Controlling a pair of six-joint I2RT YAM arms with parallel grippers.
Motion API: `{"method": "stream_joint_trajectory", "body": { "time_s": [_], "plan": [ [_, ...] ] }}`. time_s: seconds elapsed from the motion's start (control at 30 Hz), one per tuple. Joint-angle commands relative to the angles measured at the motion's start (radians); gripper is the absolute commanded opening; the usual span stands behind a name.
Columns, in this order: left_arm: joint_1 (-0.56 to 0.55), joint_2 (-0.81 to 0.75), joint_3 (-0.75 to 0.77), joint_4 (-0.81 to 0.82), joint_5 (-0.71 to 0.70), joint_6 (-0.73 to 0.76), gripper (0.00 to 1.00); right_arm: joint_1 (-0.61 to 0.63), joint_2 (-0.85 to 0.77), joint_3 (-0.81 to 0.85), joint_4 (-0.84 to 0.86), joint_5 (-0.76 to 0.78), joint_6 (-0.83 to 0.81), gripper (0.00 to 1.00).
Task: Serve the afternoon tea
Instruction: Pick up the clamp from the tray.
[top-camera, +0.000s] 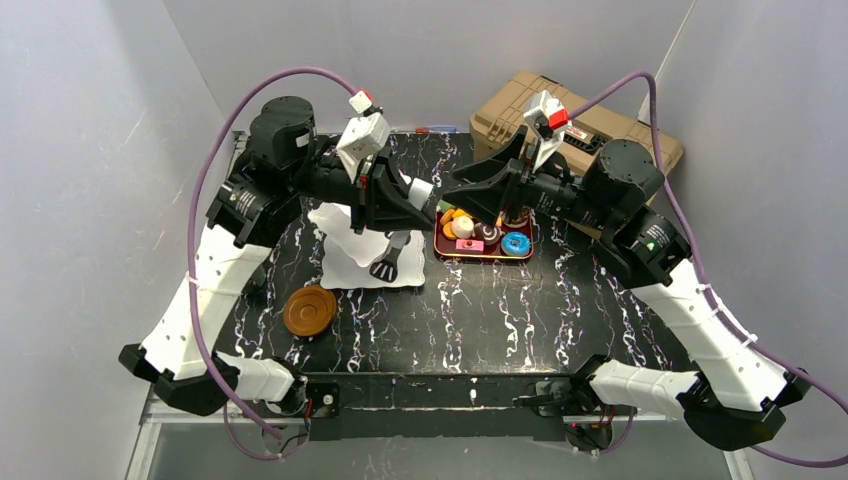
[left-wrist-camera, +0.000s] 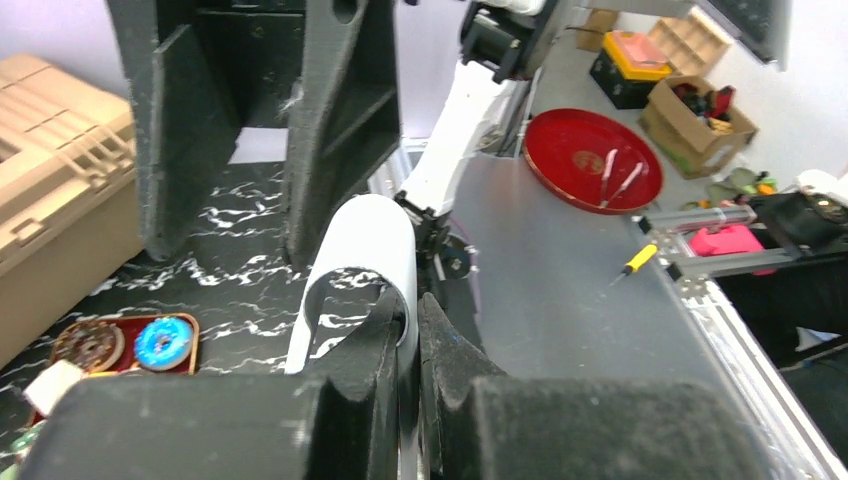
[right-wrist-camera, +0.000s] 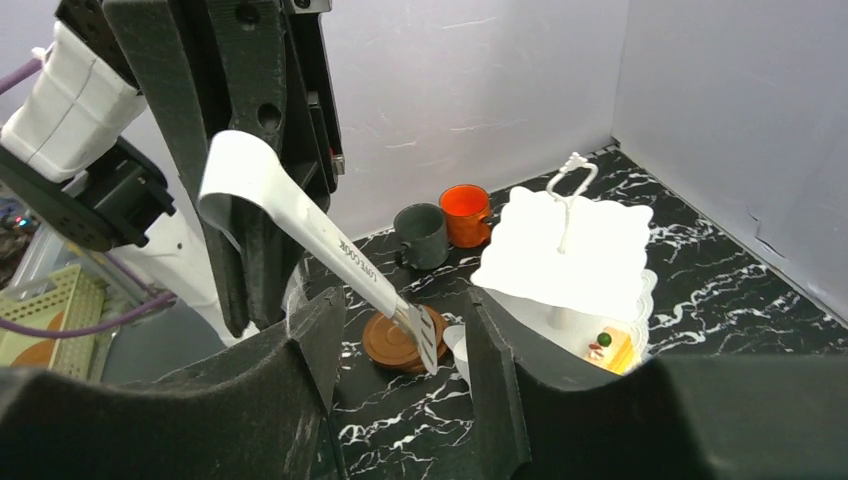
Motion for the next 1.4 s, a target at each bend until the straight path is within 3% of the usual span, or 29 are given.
{"method": "stream_joint_trajectory", "body": {
  "time_s": [0.0, 0.23, 0.43, 0.7, 0.83, 1.0, 1.1, 1.13, 1.17, 1.2, 1.23, 1.3, 1.37],
  "plan": [
    [-0.005, -0.067, -0.040, 0.173, 0.111, -0.183, 0.00, 0.002, -0.022, -0.004, 0.085, -0.108, 0.008, 0.55],
    [-0.004, -0.065, -0.070, 0.443, 0.114, -0.428, 0.00, 0.002, -0.020, -0.163, 0.269, -0.223, 0.089, 0.68],
    [-0.005, -0.052, -0.073, 0.514, 0.082, -0.481, 0.00, 0.002, -0.021, -0.220, 0.397, -0.226, 0.112, 0.73],
    [-0.005, -0.052, -0.091, 0.522, 0.010, -0.475, 0.00, 0.025, 0.027, -0.259, 0.527, -0.125, 0.129, 0.65],
    [-0.006, -0.046, -0.082, 0.518, -0.003, -0.472, 0.00, 0.074, 0.057, -0.243, 0.495, -0.091, 0.071, 0.60],
    [-0.005, -0.036, -0.077, 0.535, -0.008, -0.495, 0.00, 0.110, 0.067, -0.223, 0.464, 0.003, -0.008, 0.34],
    [-0.005, -0.036, -0.080, 0.518, -0.015, -0.491, 0.00, 0.112, 0.044, -0.237, 0.482, 0.062, -0.029, 0.01],
    [-0.005, -0.039, -0.080, 0.497, -0.025, -0.477, 0.09, 0.112, 0.030, -0.248, 0.492, 0.088, -0.036, 0.01],
    [-0.005, -0.044, -0.081, 0.462, -0.040, -0.460, 0.44, 0.112, 0.016, -0.258, 0.501, 0.114, -0.042, 0.01],
    [-0.005, -0.050, -0.085, 0.426, -0.054, -0.434, 0.70, 0.112, 0.001, -0.267, 0.512, 0.133, -0.045, 0.01],
    [-0.005, -0.058, -0.093, 0.392, -0.066, -0.406, 0.84, 0.112, -0.012, -0.273, 0.524, 0.148, -0.047, 0.01],
    [-0.005, -0.080, -0.124, 0.338, -0.089, -0.365, 0.97, 0.112, -0.032, -0.281, 0.542, 0.169, -0.048, 0.01],
    [-0.004, -0.108, -0.171, 0.296, -0.105, -0.331, 0.98, 0.112, -0.045, -0.286, 0.561, 0.179, -0.039, 0.01]
  ]
}}
